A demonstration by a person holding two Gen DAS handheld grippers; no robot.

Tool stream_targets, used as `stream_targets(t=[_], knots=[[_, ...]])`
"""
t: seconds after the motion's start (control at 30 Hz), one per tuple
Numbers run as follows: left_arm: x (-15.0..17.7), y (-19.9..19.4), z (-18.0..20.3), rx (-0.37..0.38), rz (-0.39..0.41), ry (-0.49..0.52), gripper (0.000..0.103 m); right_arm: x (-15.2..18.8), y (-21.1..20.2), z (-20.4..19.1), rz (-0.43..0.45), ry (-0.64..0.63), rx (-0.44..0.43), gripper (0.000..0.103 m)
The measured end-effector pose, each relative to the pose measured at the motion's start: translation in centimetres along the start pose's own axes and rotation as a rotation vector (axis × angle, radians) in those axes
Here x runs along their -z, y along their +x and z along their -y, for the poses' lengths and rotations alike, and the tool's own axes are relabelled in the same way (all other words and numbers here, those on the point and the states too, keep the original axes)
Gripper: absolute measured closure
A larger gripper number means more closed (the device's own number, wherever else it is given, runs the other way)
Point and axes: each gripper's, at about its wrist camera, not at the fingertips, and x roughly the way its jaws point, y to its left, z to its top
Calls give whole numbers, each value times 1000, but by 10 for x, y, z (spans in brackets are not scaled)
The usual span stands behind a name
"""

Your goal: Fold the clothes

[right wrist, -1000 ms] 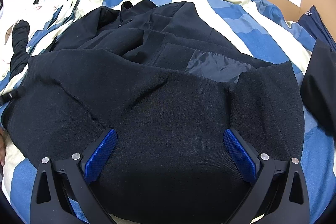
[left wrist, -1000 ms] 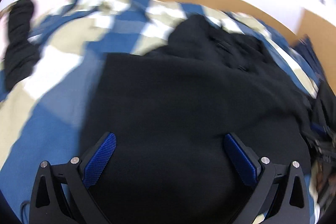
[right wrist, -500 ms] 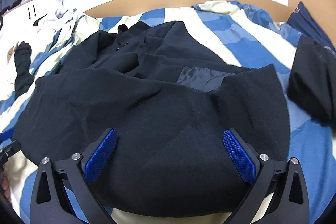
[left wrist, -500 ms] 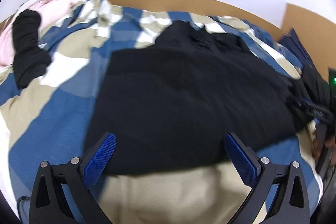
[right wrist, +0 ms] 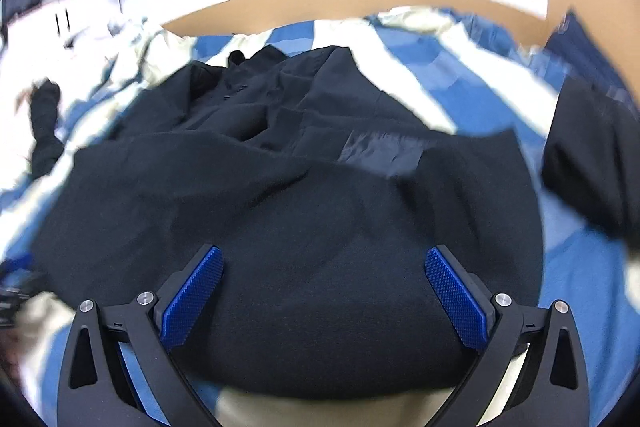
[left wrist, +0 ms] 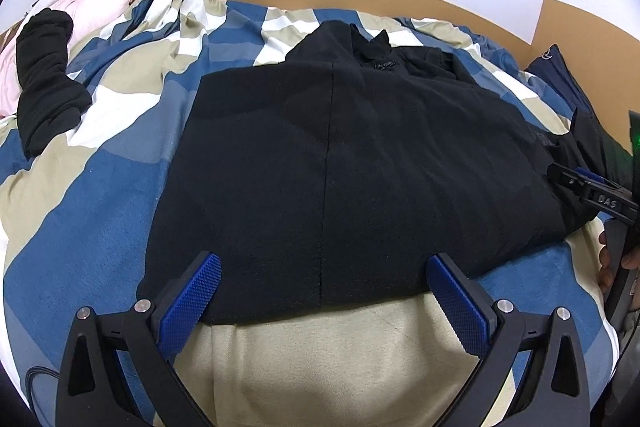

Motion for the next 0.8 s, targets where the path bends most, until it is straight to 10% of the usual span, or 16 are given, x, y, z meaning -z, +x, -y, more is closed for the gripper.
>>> stream_targets(t=[0.3, 0.53, 0.8], knots=[[4, -9, -24, 145, 46, -116, 0, 68, -55, 64, 25, 395, -388, 0], [5, -19, -57, 335, 75, -359, 0, 65, -52, 70, 4, 551, -354, 5], [-7, 1, -71, 388, 44, -468, 0, 36, -10, 84, 58, 714, -288, 18]])
